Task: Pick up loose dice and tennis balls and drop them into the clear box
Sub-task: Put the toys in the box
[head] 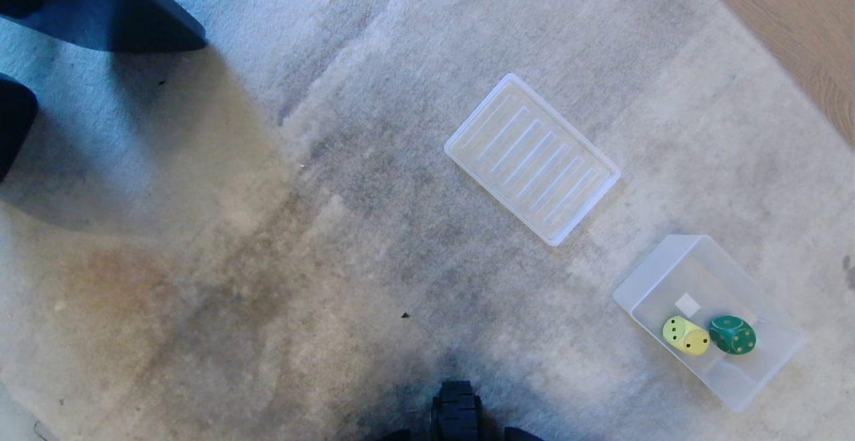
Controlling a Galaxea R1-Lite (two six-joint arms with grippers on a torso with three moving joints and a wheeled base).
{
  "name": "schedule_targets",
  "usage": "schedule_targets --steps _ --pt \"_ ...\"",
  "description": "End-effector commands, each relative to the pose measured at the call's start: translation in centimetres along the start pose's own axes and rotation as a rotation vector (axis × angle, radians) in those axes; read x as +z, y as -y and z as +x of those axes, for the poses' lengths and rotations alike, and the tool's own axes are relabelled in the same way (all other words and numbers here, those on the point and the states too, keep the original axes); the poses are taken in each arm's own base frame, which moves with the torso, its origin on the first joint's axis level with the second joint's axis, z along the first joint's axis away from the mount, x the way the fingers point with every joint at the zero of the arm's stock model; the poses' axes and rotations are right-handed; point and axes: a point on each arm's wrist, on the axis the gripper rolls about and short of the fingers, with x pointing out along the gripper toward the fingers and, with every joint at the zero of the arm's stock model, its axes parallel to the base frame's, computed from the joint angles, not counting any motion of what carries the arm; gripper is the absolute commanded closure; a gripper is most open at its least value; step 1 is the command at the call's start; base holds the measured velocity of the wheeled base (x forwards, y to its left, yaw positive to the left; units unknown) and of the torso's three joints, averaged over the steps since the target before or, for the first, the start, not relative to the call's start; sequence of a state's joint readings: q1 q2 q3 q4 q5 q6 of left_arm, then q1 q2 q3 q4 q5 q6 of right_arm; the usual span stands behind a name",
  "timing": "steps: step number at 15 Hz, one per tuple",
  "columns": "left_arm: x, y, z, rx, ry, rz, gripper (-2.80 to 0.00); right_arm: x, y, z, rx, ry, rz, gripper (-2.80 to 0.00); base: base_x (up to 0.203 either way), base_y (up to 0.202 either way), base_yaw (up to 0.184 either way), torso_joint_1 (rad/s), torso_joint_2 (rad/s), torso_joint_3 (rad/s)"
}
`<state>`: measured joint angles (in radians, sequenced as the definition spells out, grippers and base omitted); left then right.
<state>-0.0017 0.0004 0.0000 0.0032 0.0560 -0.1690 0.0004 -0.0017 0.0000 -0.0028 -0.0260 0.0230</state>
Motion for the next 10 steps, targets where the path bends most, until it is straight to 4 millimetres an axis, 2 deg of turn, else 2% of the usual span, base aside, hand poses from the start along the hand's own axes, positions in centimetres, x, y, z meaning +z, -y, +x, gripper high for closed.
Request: schedule_targets --steps 1,10 --pt "0.00 0.00 0.00 0.001 0.001 -0.001 0.00 -0.04 0.00 0.01 0.000 -0.001 0.000 0.00 0.000 0.000 0.000 0.000 0.00 0.000" --pt "0.00 0.00 0.00 0.001 0.001 -0.001 0.00 -0.04 0.00 0.01 0.001 -0.001 0.000 0.00 0.000 0.000 0.000 0.000 0.00 0.000"
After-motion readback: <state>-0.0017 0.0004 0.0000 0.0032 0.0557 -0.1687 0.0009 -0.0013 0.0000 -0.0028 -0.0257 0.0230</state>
